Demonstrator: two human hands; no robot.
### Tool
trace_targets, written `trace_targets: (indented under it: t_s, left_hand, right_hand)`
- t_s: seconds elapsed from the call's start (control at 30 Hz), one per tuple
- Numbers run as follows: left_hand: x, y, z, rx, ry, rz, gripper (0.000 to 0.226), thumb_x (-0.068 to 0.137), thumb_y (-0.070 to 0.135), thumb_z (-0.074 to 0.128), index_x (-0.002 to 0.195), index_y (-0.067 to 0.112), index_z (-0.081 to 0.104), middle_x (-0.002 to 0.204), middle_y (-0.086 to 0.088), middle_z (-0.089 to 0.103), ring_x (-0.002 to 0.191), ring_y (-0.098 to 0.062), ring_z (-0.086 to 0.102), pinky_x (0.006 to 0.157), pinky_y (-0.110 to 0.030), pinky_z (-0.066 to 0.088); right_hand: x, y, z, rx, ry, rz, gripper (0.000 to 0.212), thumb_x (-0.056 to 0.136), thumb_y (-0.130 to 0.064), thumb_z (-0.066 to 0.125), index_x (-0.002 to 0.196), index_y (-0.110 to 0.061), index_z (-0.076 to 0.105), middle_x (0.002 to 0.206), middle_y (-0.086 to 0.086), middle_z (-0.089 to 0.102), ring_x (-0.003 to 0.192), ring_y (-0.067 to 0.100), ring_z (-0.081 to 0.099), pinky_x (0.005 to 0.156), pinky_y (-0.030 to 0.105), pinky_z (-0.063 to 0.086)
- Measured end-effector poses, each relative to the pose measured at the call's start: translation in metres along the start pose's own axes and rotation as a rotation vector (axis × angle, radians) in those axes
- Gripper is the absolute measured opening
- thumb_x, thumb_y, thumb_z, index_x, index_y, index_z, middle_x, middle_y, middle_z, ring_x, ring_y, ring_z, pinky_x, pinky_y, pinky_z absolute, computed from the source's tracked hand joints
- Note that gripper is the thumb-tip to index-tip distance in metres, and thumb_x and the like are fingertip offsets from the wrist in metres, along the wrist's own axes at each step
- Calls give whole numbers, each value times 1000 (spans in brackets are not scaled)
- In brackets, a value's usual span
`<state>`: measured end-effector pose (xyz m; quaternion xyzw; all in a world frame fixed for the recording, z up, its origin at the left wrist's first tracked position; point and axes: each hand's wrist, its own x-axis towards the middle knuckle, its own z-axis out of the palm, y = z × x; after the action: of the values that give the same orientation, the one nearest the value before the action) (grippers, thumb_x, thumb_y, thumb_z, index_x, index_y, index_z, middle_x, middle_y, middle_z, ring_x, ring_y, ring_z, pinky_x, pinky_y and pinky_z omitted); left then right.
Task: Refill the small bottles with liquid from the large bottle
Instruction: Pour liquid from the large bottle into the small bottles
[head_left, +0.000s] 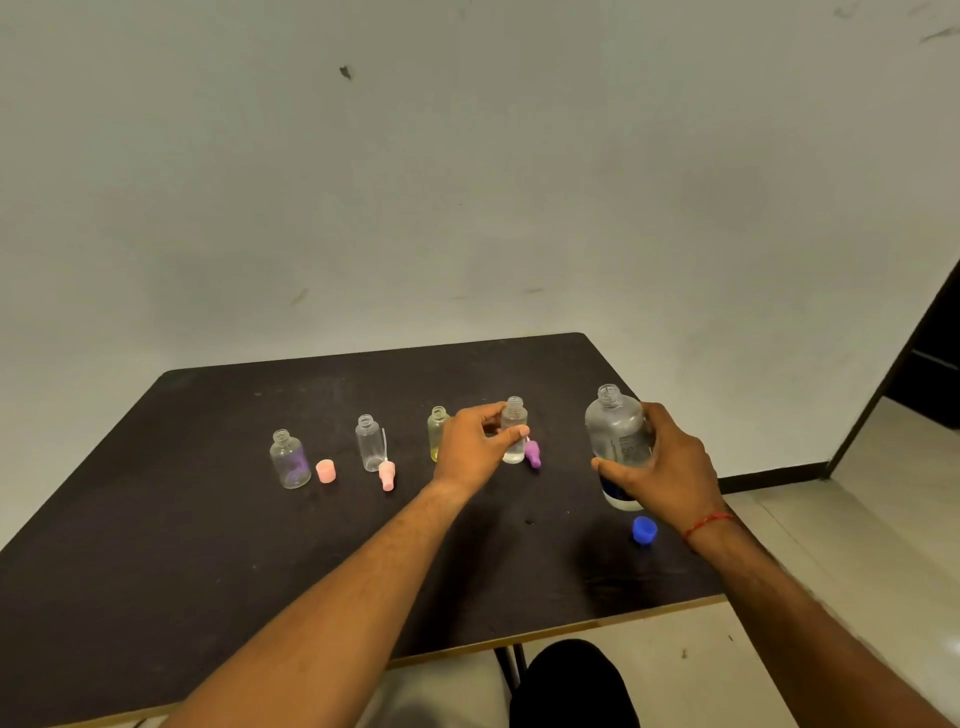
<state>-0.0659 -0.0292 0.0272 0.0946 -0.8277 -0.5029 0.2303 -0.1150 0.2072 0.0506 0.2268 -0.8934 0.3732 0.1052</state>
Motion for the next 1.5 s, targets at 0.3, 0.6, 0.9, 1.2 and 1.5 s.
trace_targets:
  t_s: [0.3,0.6,0.9,1.2,1.5]
  left_hand:
    - [34,-32,16,119,4,-119,38,83,25,83,119,17,72,109,1,76,99,-10,71,93,-29,57]
    - [42,-46,22,157,0,-140,31,82,24,84,110,20,72,102,3,76,94,-10,71,92,-35,59]
    - [43,-43,20,157,-8,-156,37,83,24,83,117,18,70,109,1,76,99,-12,70,94,-35,58]
    - [38,-39,19,137,-29,-181,45,83,22,83,125,16,67,116,0,74,107,-14,69,97,-31,56]
    - [14,-34,9,114,89,-124,60,87,29,79,141,12,57,138,-2,63,130,-15,58,105,-24,45]
  right_hand:
    - [4,11,20,130,74,95,73,67,-38,87,126,-22,47,124,5,63,106,23,61,90,34,52]
    - [7,15,29,153,73,112,78,66,-38,87,129,-23,46,127,4,61,113,25,59,97,40,51]
    - [5,13,34,169,70,99,79,65,-37,88,131,-23,47,127,2,60,113,23,58,99,41,51]
    - [4,9,30,154,77,89,79,65,-37,88,130,-24,45,127,3,60,112,22,58,97,38,50]
    - [3,5,29,143,84,51,78,65,-36,88,129,-23,46,125,4,61,109,22,59,92,32,50]
